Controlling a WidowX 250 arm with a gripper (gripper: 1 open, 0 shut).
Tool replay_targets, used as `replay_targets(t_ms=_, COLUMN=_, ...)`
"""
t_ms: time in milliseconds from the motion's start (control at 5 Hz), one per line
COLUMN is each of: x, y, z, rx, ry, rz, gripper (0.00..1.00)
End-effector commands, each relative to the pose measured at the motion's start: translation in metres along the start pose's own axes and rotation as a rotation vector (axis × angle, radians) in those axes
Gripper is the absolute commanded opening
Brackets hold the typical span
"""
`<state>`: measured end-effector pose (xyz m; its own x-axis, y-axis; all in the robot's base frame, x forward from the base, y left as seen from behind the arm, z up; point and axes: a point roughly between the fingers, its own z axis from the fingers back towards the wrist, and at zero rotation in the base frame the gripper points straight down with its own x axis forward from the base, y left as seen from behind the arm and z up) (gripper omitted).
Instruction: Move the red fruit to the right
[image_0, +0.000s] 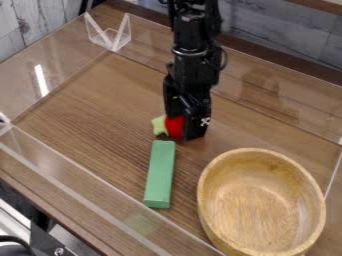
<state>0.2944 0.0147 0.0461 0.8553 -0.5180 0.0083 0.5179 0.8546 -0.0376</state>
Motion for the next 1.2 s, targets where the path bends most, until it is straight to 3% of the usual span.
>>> replay_targets(t_ms=0, x=0.0058, y=0.0083, z=0.0117, rx=0.029, ry=-0.046, rz=0.007, gripper=1.0)
replay_targets(t_ms=600, x=0.0058, y=0.0051, z=0.0152, rx=0.036, ry=-0.06, rz=0.013, gripper=1.0)
replay_targets(t_ms=800, x=0.0065, y=0.0058, z=0.0139, rx=0.038, ry=-0.056, rz=0.02, gripper=0.0)
replay_targets(t_ms=1000, x=0.0073, y=0.0064, z=0.0136, rx=0.04, ry=-0.053, rz=0.028, gripper=0.0)
